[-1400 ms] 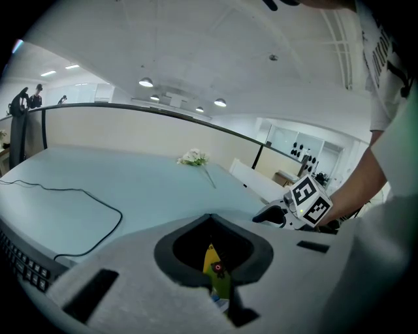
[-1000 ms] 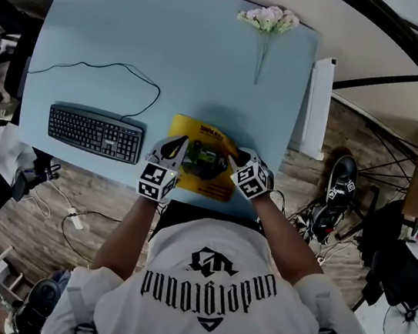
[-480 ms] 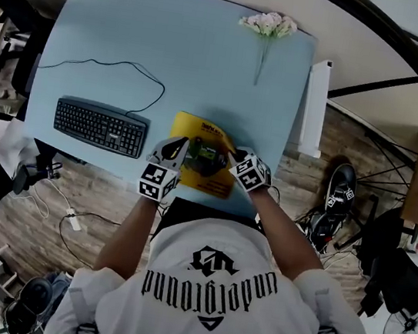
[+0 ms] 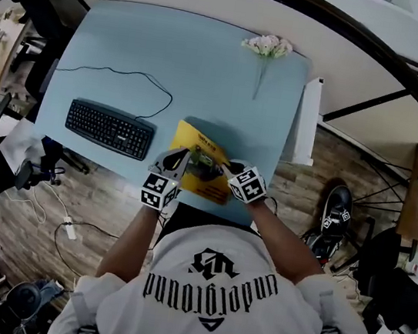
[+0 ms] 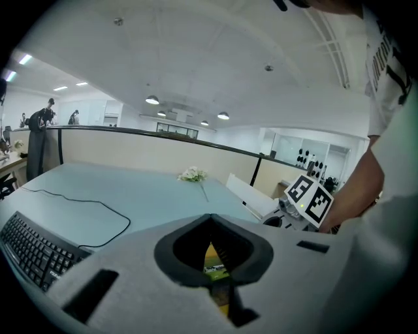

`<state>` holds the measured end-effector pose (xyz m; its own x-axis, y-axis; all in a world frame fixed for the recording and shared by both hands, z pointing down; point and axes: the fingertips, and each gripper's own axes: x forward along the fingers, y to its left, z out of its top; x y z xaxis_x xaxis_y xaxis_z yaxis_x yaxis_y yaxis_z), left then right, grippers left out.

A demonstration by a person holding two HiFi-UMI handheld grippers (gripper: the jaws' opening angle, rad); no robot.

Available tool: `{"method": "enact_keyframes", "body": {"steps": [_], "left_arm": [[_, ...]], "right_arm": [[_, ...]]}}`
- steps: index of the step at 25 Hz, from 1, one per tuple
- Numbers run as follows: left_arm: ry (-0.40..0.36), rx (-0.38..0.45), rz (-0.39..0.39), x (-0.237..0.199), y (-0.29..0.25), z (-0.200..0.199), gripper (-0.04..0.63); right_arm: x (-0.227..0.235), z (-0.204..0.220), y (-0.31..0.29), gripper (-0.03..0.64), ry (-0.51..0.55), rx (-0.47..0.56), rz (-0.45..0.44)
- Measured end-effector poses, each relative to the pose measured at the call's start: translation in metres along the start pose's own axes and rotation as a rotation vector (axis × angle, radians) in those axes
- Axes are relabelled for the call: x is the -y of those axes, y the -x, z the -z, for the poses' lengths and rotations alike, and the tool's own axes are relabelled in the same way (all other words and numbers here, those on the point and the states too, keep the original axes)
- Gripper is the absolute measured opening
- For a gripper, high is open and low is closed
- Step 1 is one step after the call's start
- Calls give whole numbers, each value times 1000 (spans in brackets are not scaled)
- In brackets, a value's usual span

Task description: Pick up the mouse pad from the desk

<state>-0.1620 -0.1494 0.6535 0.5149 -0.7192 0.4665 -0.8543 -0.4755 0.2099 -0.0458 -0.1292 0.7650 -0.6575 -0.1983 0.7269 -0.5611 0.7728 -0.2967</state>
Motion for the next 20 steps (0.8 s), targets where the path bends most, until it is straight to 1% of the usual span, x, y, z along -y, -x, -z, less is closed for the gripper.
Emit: {"method": "enact_keyframes", "body": {"steps": [3, 6, 11, 14, 20], "left_arm": [[-18, 19, -8, 10, 10, -7, 8], [-34, 38, -17, 21, 22, -12, 8], [-58, 103, -23, 47, 43, -31, 8], [-77, 150, -27, 65, 51, -42, 8], [-113, 220, -53, 87, 68, -60, 8]], "right_arm": [[-17, -14, 17, 21, -18, 52, -42], [-34, -26, 37, 21, -5, 102, -75], [-58, -47, 79, 21, -24, 213, -129], [-67, -55, 108, 21, -23, 276, -136], [-69, -61, 161, 21, 34, 356, -111]]}}
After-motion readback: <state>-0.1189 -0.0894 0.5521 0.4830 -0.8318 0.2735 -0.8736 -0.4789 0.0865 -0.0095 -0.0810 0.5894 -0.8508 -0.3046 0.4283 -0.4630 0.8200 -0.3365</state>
